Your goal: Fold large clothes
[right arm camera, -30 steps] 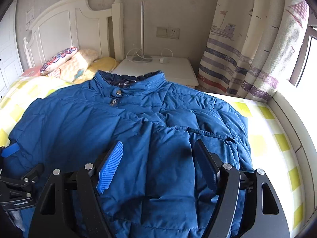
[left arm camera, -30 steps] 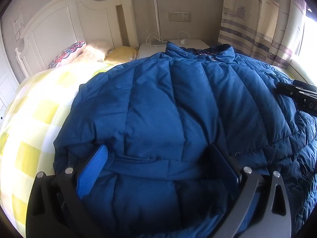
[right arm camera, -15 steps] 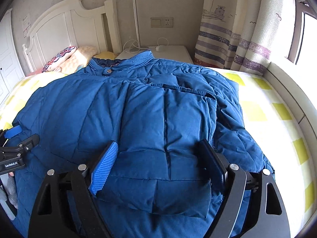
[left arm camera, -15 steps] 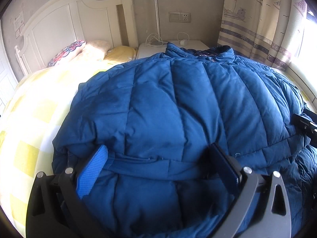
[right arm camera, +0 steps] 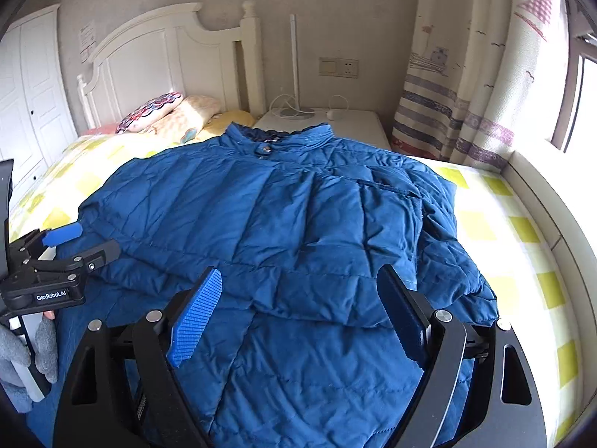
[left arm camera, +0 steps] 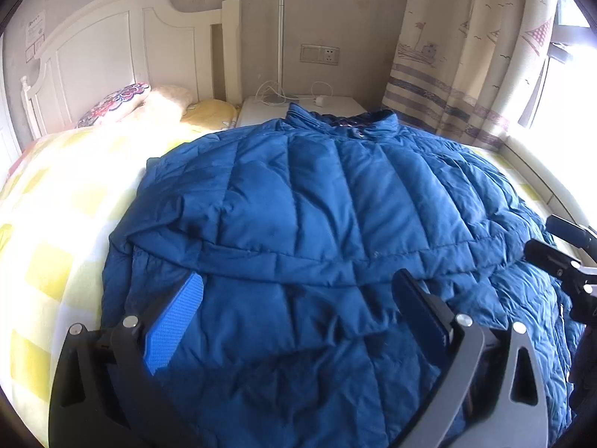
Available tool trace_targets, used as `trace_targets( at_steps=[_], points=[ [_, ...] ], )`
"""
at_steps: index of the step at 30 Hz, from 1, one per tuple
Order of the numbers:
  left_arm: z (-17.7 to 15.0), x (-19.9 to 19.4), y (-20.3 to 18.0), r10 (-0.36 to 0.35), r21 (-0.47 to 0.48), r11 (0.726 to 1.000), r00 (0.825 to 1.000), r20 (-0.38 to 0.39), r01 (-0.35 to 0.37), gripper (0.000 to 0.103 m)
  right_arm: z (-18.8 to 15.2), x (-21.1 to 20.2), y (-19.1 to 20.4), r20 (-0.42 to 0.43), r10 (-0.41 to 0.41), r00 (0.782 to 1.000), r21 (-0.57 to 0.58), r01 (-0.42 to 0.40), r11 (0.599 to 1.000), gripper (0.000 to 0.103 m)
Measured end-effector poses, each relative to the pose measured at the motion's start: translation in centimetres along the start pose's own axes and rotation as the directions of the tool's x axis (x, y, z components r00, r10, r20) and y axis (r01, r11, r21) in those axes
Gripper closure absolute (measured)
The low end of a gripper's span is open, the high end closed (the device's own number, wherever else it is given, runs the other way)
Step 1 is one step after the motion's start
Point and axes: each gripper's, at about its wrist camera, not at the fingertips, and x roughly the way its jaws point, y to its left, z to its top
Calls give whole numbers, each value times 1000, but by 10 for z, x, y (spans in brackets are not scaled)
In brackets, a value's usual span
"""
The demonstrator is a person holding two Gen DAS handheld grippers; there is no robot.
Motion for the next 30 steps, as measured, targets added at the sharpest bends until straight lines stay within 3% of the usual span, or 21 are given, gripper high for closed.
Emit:
trace_targets(
  at_steps=[2,4,11,13,15,18,21,24,28,30],
  points=[
    [-15,3,-19,14,78,997,999,-40,-11,3,-12,9,19,-73,0,997,-83,-6,997,21],
    [-25,17,-31,73,147,987,993,-89,-60,2,-29,33,29,-150,-38,988,-133,18,991,21],
    [-25,24,-32,82,152,986,991,-108,-65,2,-33,43,24,-150,-25,988,-94,10,996,19],
    [-24,20,-26,70,129,990,993,-94,-58,2,-32,44,22,-159,-4,987,-77,-9,997,18],
    [-24,8,-17,102,105,990,993,-64,-95,2,-29,40,15,-176,5,984,-67,-17,998,18],
    [-31,-3,18,147,44,989,986,-78,-144,2,-25,18,-19,-128,-102,986,-29,99,995,18],
    [-38,-2,65,98,-116,986,983,-155,-117,3,-38,18,-76,-177,-137,975,112,158,981,18],
    [-40,0,90,30,-219,973,986,-166,-66,3,-52,22,-103,-149,-49,988,220,81,972,17],
    [-40,-2,85,79,-194,975,984,-159,-110,3,-51,21,-91,-144,-99,985,159,121,980,17],
    [-39,-14,77,158,-177,968,980,-119,-177,3,-53,8,-92,-110,-120,987,177,138,975,19]
  ],
)
